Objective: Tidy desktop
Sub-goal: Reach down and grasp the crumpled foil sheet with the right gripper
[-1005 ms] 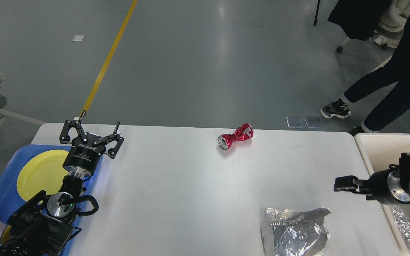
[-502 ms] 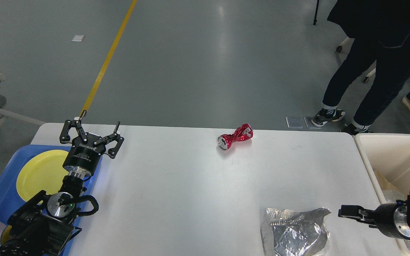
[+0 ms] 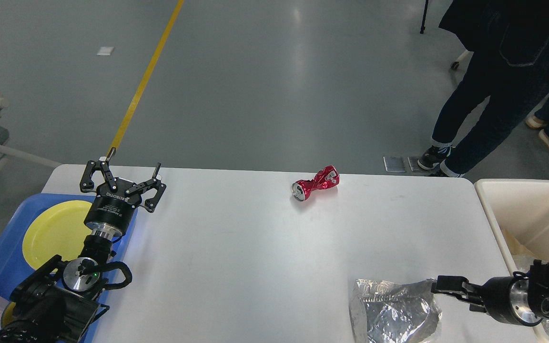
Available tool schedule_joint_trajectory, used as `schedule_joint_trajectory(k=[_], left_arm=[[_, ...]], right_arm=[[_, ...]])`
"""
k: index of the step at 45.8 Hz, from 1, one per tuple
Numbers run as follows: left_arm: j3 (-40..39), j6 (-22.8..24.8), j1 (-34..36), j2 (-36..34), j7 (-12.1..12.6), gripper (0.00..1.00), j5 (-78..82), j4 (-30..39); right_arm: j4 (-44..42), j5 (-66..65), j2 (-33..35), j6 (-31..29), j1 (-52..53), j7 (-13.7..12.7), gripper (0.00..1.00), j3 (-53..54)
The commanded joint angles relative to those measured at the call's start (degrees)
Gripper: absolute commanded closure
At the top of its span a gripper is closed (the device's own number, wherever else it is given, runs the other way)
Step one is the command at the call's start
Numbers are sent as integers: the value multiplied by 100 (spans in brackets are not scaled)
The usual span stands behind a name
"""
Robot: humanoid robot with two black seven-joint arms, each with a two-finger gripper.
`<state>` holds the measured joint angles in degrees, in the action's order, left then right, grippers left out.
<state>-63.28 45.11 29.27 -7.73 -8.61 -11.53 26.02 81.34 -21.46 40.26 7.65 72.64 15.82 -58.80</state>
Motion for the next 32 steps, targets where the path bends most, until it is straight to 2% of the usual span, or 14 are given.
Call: schedule_joint_trajectory(k=[1,10,20,26,27,31,32], left_arm=[[0,-2,0,0,0,0,2,0],[0,7,0,0,0,0,2,0],[0,-2,0,0,0,0,2,0],[0,7,0,0,0,0,2,0],[0,-2,0,0,0,0,2,0],[0,7,0,0,0,0,2,0],[0,7,0,0,0,0,2,0]], right_arm=[[4,36,-62,8,-66,0,0,17],[4,80,-97,122,-311,17,0,44],[-5,80,-176,553,-558,228,0,35],[4,89,-176,711,-602,615,4,26],[13,89,-185,755,-637,659,9,26],[4,80,-246,1018,-795,817,47,0],[4,89,-264,1097,-821,826,51,-26]])
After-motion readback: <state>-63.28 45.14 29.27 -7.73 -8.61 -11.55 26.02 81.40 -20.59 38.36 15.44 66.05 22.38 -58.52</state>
